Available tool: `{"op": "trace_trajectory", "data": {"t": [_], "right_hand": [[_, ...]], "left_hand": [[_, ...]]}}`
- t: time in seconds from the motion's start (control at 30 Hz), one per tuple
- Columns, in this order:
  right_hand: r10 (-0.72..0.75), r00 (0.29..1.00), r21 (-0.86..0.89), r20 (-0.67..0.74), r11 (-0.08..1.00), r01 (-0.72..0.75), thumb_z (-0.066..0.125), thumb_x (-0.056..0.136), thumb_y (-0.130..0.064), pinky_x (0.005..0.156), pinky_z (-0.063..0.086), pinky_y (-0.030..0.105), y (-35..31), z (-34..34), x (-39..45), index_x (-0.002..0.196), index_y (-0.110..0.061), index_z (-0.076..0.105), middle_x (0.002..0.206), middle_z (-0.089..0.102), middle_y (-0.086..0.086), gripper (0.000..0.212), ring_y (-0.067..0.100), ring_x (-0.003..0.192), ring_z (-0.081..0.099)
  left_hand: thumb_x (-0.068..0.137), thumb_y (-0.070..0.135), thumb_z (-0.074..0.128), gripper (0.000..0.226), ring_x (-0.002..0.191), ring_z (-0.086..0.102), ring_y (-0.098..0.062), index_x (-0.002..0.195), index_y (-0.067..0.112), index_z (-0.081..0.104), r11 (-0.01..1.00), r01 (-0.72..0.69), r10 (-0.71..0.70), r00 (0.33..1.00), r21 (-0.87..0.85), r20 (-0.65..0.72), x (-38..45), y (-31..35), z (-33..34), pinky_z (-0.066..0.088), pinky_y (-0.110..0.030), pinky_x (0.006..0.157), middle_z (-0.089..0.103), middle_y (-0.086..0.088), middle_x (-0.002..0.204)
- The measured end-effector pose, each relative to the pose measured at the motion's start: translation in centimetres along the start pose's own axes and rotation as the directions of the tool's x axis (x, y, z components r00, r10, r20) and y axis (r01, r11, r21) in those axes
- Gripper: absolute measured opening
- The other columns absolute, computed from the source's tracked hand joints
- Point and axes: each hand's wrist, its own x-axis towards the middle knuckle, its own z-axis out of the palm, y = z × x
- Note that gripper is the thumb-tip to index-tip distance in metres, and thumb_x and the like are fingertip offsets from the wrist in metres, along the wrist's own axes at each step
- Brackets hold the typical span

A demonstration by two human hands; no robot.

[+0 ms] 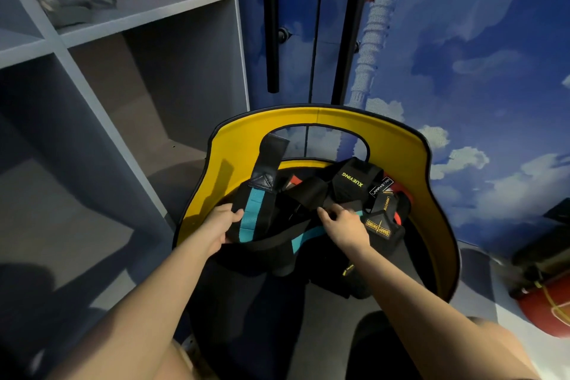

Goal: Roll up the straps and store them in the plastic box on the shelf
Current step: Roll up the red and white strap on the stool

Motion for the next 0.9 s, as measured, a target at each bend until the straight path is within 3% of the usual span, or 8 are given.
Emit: {"op": "trace_trajectory", "data": {"t": [0.13, 0.27, 0.4, 0.5, 0.6, 0.67, 0.77, 0.9], "right_hand": [[0.089, 0.991, -0.040, 0.101, 0.996, -0.085, 0.040, 0.089, -0.062, 0.069, 0.058, 0.042, -1.6, 0.5, -0.2, 0.120, -0.017, 0.041, 0.100, 0.059, 0.011, 0.054, 0.028, 0.074, 0.068], [0.056, 0.992, 0.046, 0.109, 0.997, -0.062, 0.051, 0.087, -0.032, 0.081, 0.054, 0.047, -1.7, 0.8, 0.1, 0.119, -0.010, 0.039, 0.109, 0.058, 0.018, 0.041, 0.038, 0.093, 0.063], [-0.135, 0.991, 0.238, 0.019, 0.963, 0.126, 0.047, 0.088, -0.009, 0.068, 0.048, 0.036, -1.7, 0.4, -0.9, 0.100, -0.017, 0.041, 0.093, 0.060, 0.013, 0.015, 0.030, 0.077, 0.060], [-0.288, 0.958, 0.391, -0.010, 0.880, 0.269, 0.045, 0.088, -0.002, 0.064, 0.044, 0.037, -1.7, 0.3, -1.7, 0.096, -0.021, 0.042, 0.089, 0.061, 0.012, 0.021, 0.025, 0.073, 0.055], [-0.352, 0.936, 0.515, -0.035, 0.796, 0.318, 0.045, 0.089, 0.002, 0.059, 0.033, 0.031, -1.5, 0.3, -1.9, 0.091, -0.027, 0.043, 0.071, 0.048, 0.005, 0.028, 0.015, 0.062, 0.038], [-0.383, 0.923, 0.565, -0.039, 0.754, 0.336, 0.046, 0.090, 0.003, 0.062, 0.032, 0.030, -1.7, 0.1, -2.3, 0.091, -0.026, 0.043, 0.072, 0.045, 0.006, 0.029, 0.016, 0.065, 0.036], [-0.446, 0.894, 0.629, -0.034, 0.686, 0.366, 0.047, 0.091, 0.006, 0.063, 0.033, 0.025, -2.1, -0.8, -3.1, 0.093, -0.018, 0.043, 0.072, 0.042, 0.008, 0.024, 0.015, 0.067, 0.036], [-0.517, 0.855, 0.682, 0.037, 0.639, 0.357, 0.049, 0.090, 0.006, 0.068, 0.038, 0.020, -2.0, -1.7, -3.7, 0.092, -0.013, 0.043, 0.078, 0.044, 0.011, 0.020, 0.016, 0.075, 0.042]], "left_hand": [[0.097, 0.012, 0.047, 0.028, 0.112, 0.056, -0.033, 0.124, 0.009, 0.053, 0.998, 0.028, -0.027, 0.999, 0.048, -0.019, 0.0, -1.0, 0.0, 0.049, -0.044, 0.086, 0.059, -0.015, 0.124], [0.094, 0.009, 0.052, 0.051, 0.117, 0.055, -0.033, 0.142, 0.010, 0.035, 0.976, 0.113, -0.122, 0.992, 0.188, 0.037, -0.5, -2.7, -0.2, 0.054, -0.045, 0.082, 0.052, -0.017, 0.133], [0.092, 0.010, 0.056, 0.064, 0.107, 0.062, -0.028, 0.147, 0.009, 0.022, 0.877, 0.169, -0.277, 0.943, 0.449, 0.186, -1.3, -3.7, 0.0, 0.059, -0.034, 0.069, 0.049, -0.017, 0.137], [0.094, 0.032, 0.053, 0.037, 0.071, 0.064, -0.012, 0.119, 0.005, 0.049, 0.673, 0.051, -0.271, 0.945, 0.738, 0.182, -2.4, -3.0, 0.6, 0.053, -0.024, 0.060, 0.067, -0.010, 0.100], [0.092, 0.049, 0.049, 0.039, 0.066, 0.057, -0.014, 0.073, 0.015, 0.052, 0.463, -0.117, 0.107, 0.991, 0.878, 0.076, -2.2, -1.8, 1.2, 0.042, -0.024, 0.055, 0.062, -0.002, 0.075], [0.092, 0.054, 0.042, 0.046, 0.071, 0.058, -0.017, 0.070, 0.016, 0.055, 0.555, -0.202, 0.272, 0.961, 0.807, 0.054, -2.2, -0.8, 2.3, 0.045, -0.028, 0.061, 0.060, -0.002, 0.074], [0.091, 0.064, 0.025, 0.071, 0.110, 0.060, -0.025, 0.120, 0.008, 0.058, 0.945, -0.074, 0.049, 0.995, 0.317, 0.085, -2.7, 1.1, 4.2, 0.042, -0.035, 0.097, 0.063, -0.014, 0.120], [0.090, 0.059, 0.037, 0.069, 0.128, 0.047, -0.028, 0.136, 0.008, 0.044, 0.975, 0.101, -0.030, 0.943, -0.200, 0.330, -2.9, 2.2, 5.4, 0.030, -0.043, 0.113, 0.054, -0.011, 0.135]]}}
